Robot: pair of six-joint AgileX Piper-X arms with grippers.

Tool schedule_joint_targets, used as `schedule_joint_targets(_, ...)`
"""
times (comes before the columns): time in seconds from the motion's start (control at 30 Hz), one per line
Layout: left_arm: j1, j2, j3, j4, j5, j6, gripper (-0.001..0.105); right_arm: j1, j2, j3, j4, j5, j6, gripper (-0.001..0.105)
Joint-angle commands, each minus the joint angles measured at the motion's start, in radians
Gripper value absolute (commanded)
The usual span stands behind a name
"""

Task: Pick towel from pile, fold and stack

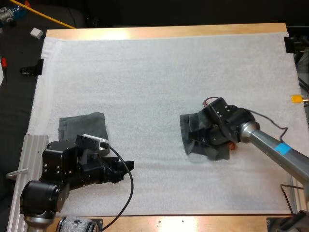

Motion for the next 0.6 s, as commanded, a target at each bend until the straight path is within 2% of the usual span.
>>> schedule_joint_targets(0.0, -0.004, 0.002, -0.003, 0.009, 0.015, 0.010, 0.058, 0.009, 0.035, -0.003, -0.061, -0.072, 0.073, 0.000)
schedule_joint_targets(0.07, -0.003, -0.001, -0.006, 0.000, 0.006, 0.002, 0.059, 0.006, 0.021, -0.009, -0.043, -0.047, 0.054, 0.005)
schedule_joint_targets(0.1, -0.004, -0.001, -0.006, 0.000, 0.008, 0.002, 0.059, 0.005, 0.026, -0.008, -0.058, -0.062, 0.062, 0.020)
schedule_joint_targets(0.17, -0.004, 0.002, -0.006, 0.001, 0.008, 0.003, 0.059, 0.007, 0.027, -0.010, -0.068, -0.079, 0.064, 0.040)
schedule_joint_targets(0.2, -0.005, 0.000, -0.007, 0.002, 0.010, 0.004, 0.059, 0.005, 0.021, -0.011, -0.071, -0.097, 0.055, 0.062)
schedule_joint_targets(0.23, -0.005, 0.000, -0.007, 0.002, 0.009, 0.003, 0.059, 0.005, 0.018, -0.012, -0.076, -0.103, 0.048, 0.069)
schedule_joint_targets(0.3, -0.005, -0.001, -0.005, 0.001, 0.010, 0.005, 0.059, 0.005, 0.006, -0.012, -0.069, -0.107, 0.037, 0.071)
schedule_joint_targets(0.4, -0.004, -0.002, -0.006, 0.003, 0.007, 0.006, 0.059, 0.006, -0.012, -0.013, -0.062, -0.112, 0.034, 0.067)
schedule_joint_targets(0.57, -0.004, -0.002, -0.006, 0.002, 0.007, 0.011, 0.059, 0.008, -0.023, -0.011, -0.070, -0.165, 0.061, 0.065)
